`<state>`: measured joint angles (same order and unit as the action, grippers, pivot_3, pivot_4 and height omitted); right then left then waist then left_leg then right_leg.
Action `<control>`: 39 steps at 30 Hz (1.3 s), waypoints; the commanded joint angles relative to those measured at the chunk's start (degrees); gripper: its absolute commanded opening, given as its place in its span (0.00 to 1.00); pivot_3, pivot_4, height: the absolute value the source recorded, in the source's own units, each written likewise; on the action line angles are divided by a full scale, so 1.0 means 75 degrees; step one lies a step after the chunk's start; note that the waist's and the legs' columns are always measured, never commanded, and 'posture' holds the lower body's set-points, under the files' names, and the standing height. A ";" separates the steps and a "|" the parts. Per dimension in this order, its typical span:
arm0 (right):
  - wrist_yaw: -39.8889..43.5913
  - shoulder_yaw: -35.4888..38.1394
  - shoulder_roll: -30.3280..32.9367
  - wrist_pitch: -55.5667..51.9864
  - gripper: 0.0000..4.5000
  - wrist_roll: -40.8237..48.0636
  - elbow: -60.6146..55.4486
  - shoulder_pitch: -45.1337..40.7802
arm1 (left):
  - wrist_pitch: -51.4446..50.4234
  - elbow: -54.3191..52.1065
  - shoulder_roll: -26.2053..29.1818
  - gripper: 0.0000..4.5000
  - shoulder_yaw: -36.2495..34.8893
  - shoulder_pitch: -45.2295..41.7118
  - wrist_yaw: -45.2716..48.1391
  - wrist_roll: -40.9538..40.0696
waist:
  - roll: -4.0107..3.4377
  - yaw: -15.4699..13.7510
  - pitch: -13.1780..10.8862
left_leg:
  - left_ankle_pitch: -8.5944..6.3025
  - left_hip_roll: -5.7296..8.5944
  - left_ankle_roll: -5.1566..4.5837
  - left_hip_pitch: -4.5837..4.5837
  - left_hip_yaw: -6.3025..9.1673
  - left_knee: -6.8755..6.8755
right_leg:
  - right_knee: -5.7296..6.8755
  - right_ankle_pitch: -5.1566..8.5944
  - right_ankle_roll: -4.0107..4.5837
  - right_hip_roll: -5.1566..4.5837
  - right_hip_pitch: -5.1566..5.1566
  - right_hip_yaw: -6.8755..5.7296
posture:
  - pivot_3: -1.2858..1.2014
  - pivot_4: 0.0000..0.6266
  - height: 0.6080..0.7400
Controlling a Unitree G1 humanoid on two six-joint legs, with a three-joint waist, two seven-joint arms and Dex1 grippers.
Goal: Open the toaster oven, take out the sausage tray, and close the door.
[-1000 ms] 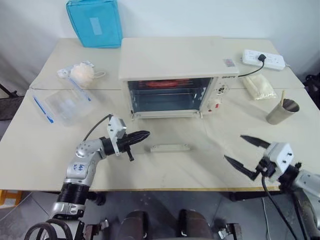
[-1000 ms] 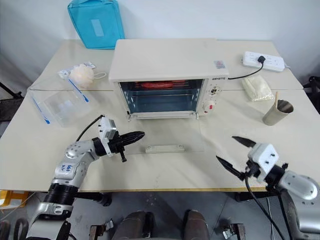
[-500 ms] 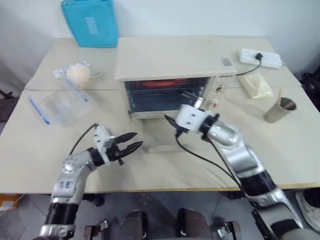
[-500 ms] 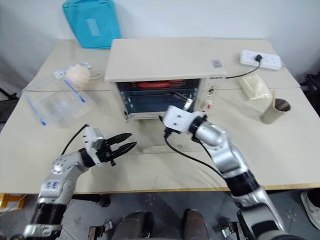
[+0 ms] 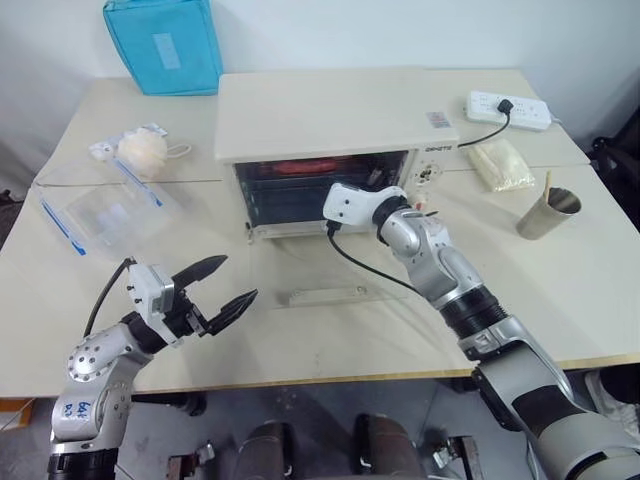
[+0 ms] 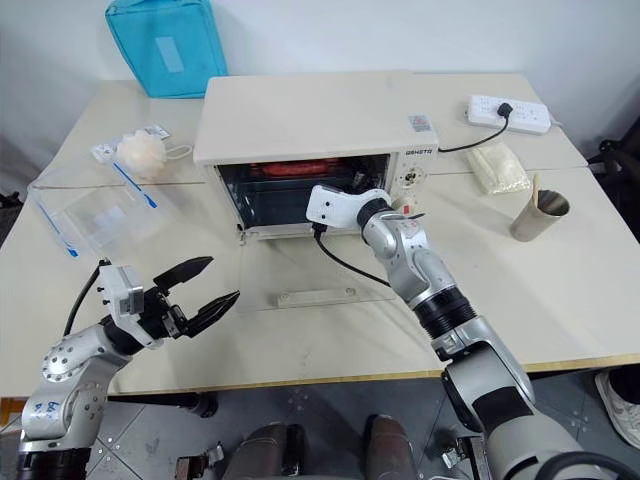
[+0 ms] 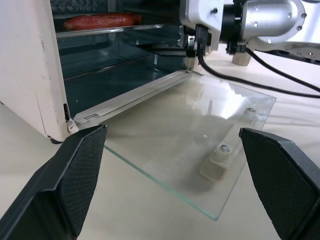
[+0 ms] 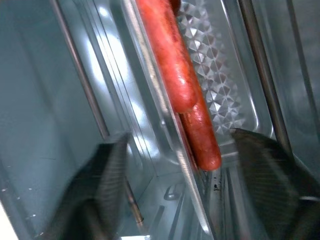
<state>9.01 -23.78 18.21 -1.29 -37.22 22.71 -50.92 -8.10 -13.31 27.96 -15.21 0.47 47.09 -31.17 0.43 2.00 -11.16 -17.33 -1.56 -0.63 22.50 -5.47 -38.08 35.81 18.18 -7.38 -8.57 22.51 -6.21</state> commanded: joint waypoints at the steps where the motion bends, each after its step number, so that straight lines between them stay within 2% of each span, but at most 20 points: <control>1: -0.0113 -0.0014 -0.0069 0.0092 0.40 -0.0135 -0.0226 -0.0123 | 0.0038 -0.0266 -0.0036 1.00 0.0008 -0.0160 -0.0119 -0.0096 | 0.0000 0.0002 0.0000 | 0.0000 0.0000 0.0000 0.0000 0.0000 0.0001 | 0.0000 0.0000 0.0000 0.0000 0.0001 0.0000 | 0.52 0.24 1.00; 4: -0.0160 -0.0048 -0.0068 0.0112 0.18 -0.0177 -0.0234 -0.0115 | 0.0028 -0.0173 -0.0064 1.00 0.0088 -0.0359 -0.0165 -0.0095 | 0.0000 -0.0004 0.0000 | 0.0000 0.0000 0.0000 0.0001 -0.0001 0.0000 | 0.0001 0.0000 0.0000 0.0000 0.0001 0.0001 | 0.52 0.24 1.00; 6: -0.0193 -0.0073 -0.0038 0.0102 0.03 -0.0301 -0.0248 -0.0159 | -0.0010 0.0187 -0.0091 1.00 0.0330 -0.0923 -0.0080 -0.0022 | 0.0006 -0.0016 0.0003 | 0.0000 0.0000 0.0000 -0.0001 -0.0002 0.0000 | 0.0001 0.0000 0.0000 0.0000 0.0000 0.0002 | 0.52 0.24 1.00; 7: -0.0193 -0.0067 -0.0021 0.0114 0.01 -0.0355 -0.0261 -0.0174 | -0.0016 0.0362 -0.0096 1.00 0.0445 -0.1174 -0.0024 0.0028 | 0.0009 -0.0042 0.0005 | 0.0000 0.0000 0.0000 0.0000 0.0000 -0.0002 | 0.0003 0.0000 0.0000 0.0001 -0.0001 -0.0001 | 0.52 0.24 1.00; 13: -0.0208 0.0019 0.0092 0.0380 0.01 -0.0570 -0.0521 -0.0235 | 0.0011 0.1488 -0.0171 1.00 0.0789 -0.2599 0.0189 0.0151 | 0.0016 -0.0023 0.0009 | 0.0002 -0.0002 0.0001 0.0003 -0.0002 0.0000 | 0.0006 -0.0003 0.0004 0.0006 0.0007 -0.0002 | 0.52 0.24 1.00; 21: 0.0083 0.0021 0.0237 0.0669 0.01 -0.0636 -0.1125 -0.0134 | 0.0185 0.2795 -0.0352 1.00 0.0657 -0.4028 0.0151 0.0278 | 0.0018 -0.0001 0.0008 | 0.0003 -0.0001 0.0003 0.0047 -0.0001 -0.0007 | 0.0003 -0.0003 0.0004 0.0008 0.0039 -0.0019 | 0.52 0.24 1.00; 26: 0.0549 -0.0023 0.0563 0.0864 0.01 -0.0708 -0.1825 0.0283 | 0.0224 0.3136 -0.0271 1.00 0.0541 -0.4258 0.0274 0.0224 | 0.0018 0.0006 0.0008 | 0.0004 -0.0002 0.0006 0.0063 -0.0001 -0.0013 | 0.0003 -0.0003 0.0004 0.0010 0.0044 -0.0034 | 0.52 0.24 1.00; 39: 0.1820 0.0565 0.1327 0.0557 0.01 -0.0580 -0.4670 0.2503 | -0.0218 0.3439 -0.0090 1.00 0.0298 -0.4395 0.0713 -0.0121 | 0.0019 -0.0056 0.0008 | 0.0007 0.0000 0.0007 0.0063 -0.0002 -0.0031 | 0.0008 -0.0003 0.0004 0.0011 0.0042 -0.0034 | 0.52 0.24 1.00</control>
<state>22.44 -21.44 27.69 2.35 -42.58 -6.22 -33.59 -9.35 12.23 25.97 -10.38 -31.38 52.61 -30.44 0.57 1.58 -11.10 -17.28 -1.56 -0.58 22.98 -5.49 -38.31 35.87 18.16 -7.35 -8.49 22.82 -6.47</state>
